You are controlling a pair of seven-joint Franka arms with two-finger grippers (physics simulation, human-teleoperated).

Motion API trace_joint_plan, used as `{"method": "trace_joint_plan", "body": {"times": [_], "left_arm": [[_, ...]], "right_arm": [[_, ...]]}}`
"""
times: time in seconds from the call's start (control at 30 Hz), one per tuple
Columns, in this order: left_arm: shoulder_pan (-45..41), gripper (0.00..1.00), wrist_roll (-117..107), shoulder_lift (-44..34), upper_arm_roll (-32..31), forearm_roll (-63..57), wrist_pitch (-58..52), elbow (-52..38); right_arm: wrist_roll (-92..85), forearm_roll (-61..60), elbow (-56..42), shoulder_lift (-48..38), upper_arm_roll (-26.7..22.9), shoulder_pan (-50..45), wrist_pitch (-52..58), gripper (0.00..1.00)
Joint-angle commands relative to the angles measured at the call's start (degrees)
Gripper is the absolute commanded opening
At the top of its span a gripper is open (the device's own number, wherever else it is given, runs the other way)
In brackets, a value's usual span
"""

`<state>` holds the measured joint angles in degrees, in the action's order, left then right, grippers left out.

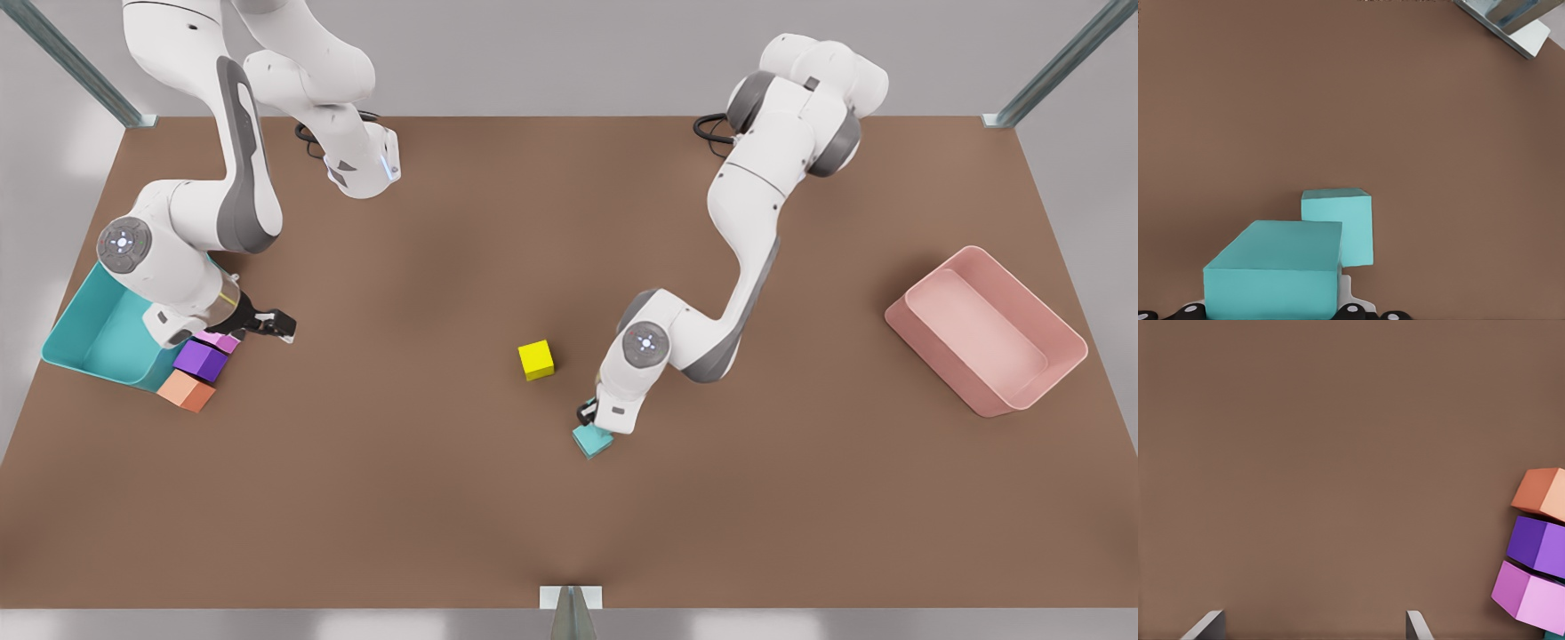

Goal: Stack the two blue cubes on top of each other

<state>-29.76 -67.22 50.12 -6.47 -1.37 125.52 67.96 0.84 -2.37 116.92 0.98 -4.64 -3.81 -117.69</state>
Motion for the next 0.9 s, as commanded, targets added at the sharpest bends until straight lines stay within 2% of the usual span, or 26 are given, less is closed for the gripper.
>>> {"method": "trace_joint_plan", "body": {"times": [0.0, 0.23, 0.4, 0.87], "left_arm": [[-0.4, 0.62, -15.2, 0.9, 0.2, 0.1, -0.4, -1.3], [-1.5, 0.61, -17.3, 3.7, 0.8, 0.1, 0.7, -4.4], [-4.9, 0.61, -17.2, 5.6, 4.4, 0.1, -0.5, -6.4], [-5.4, 0.61, -18.1, 7.4, 4.4, 0.2, 0.2, -9.2]], "right_arm": [[-0.2, -0.1, 0.0, 0.0, -0.1, -0.4, 0.0, 1.0], [-0.2, -0.1, 0.0, -0.2, 0.0, -0.5, 0.4, 1.0], [-0.2, -0.1, 0.0, -0.2, 0.1, -0.5, 0.4, 1.0], [-0.1, -0.1, 0.0, -0.3, 0.4, -0.5, 0.4, 1.0]]}}
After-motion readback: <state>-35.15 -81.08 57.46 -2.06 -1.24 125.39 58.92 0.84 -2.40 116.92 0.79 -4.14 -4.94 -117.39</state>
